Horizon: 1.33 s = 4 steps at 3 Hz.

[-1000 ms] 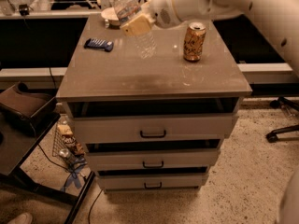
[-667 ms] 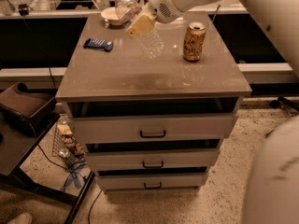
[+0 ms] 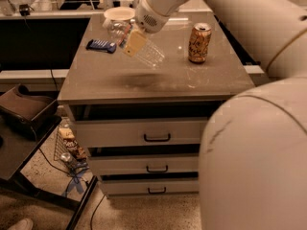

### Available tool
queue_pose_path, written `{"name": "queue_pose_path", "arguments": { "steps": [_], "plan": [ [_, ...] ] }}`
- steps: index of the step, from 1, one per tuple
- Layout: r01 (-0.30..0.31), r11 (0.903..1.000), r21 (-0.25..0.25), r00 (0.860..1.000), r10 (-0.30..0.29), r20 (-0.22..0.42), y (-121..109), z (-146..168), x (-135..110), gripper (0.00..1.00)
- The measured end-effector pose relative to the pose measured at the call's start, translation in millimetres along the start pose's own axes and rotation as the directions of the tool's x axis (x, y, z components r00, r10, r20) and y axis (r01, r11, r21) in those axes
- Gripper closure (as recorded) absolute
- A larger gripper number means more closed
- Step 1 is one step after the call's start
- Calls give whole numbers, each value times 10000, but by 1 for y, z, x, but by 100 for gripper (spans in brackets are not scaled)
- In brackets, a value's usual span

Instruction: Knock water bottle over

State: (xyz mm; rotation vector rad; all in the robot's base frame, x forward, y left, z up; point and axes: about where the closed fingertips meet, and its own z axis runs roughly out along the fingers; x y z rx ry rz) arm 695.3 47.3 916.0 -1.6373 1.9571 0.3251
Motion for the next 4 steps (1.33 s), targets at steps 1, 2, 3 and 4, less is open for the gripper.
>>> {"name": "queue_pose_path", "arguments": {
  "steps": [1, 2, 3, 4],
  "plan": [
    [585, 9976, -363, 9893, -628, -1317, 13, 34, 2, 100],
    [969, 9923, -767, 9651, -1125, -2363, 23, 65, 11, 100],
    [1066, 9870, -1201, 9491, -1370, -2838, 27, 90, 18, 100],
    [1110, 9839, -1399, 9462, -1477, -2878, 30, 101, 16, 86]
  ]
}}
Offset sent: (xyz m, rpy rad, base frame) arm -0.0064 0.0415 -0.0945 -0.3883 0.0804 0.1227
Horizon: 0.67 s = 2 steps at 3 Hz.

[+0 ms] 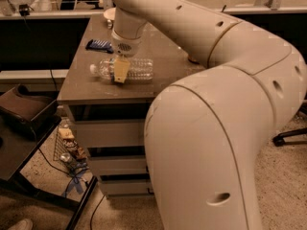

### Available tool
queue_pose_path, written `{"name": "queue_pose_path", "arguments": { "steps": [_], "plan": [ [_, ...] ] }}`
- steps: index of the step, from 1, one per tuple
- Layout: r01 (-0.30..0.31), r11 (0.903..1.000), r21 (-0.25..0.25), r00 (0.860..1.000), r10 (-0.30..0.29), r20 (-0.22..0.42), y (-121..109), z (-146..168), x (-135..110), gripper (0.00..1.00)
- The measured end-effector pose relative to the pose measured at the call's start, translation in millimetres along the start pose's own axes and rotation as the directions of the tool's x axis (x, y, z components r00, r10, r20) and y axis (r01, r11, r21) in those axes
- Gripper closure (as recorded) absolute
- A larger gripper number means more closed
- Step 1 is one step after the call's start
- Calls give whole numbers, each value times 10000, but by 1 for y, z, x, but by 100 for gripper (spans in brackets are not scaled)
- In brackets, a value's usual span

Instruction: Knock water bottle over

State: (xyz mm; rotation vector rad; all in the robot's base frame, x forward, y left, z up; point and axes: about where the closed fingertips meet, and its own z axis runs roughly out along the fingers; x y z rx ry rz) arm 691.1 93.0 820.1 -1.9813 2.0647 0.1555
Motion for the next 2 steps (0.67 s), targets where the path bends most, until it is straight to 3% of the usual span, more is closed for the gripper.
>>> {"name": "queue_pose_path", "arguments": {
  "steps": [2],
  "plan": [
    [4, 10000, -27, 10000, -4, -13, 0, -1, -1, 39]
  ]
}}
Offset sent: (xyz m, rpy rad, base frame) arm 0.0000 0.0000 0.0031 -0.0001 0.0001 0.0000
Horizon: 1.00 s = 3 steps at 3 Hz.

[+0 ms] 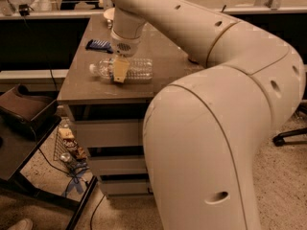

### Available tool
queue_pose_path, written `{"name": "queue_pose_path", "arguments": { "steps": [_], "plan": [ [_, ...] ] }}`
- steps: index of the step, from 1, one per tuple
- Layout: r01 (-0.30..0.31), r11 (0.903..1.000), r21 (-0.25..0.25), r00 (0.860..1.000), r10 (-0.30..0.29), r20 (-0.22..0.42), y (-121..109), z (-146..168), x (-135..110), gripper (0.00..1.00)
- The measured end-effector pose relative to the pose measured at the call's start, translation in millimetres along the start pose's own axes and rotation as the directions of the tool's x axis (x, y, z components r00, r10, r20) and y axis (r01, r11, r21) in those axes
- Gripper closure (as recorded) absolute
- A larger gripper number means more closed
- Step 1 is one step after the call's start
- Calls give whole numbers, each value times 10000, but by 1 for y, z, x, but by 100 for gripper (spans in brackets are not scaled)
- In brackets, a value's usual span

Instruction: Knock water bottle over

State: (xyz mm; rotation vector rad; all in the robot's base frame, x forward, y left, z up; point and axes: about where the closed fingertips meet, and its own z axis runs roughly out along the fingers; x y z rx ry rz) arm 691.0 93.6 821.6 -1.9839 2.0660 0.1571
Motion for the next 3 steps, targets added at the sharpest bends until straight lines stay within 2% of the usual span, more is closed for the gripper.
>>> {"name": "queue_pose_path", "arguments": {
  "steps": [1, 2, 3],
  "plan": [
    [0, 10000, 1, 10000, 0, 1, 0, -1, 0, 16],
    [7, 10000, -40, 10000, -8, -18, 0, 2, -1, 0],
    [7, 10000, -40, 10000, -8, -18, 0, 2, -1, 0]
  ]
}}
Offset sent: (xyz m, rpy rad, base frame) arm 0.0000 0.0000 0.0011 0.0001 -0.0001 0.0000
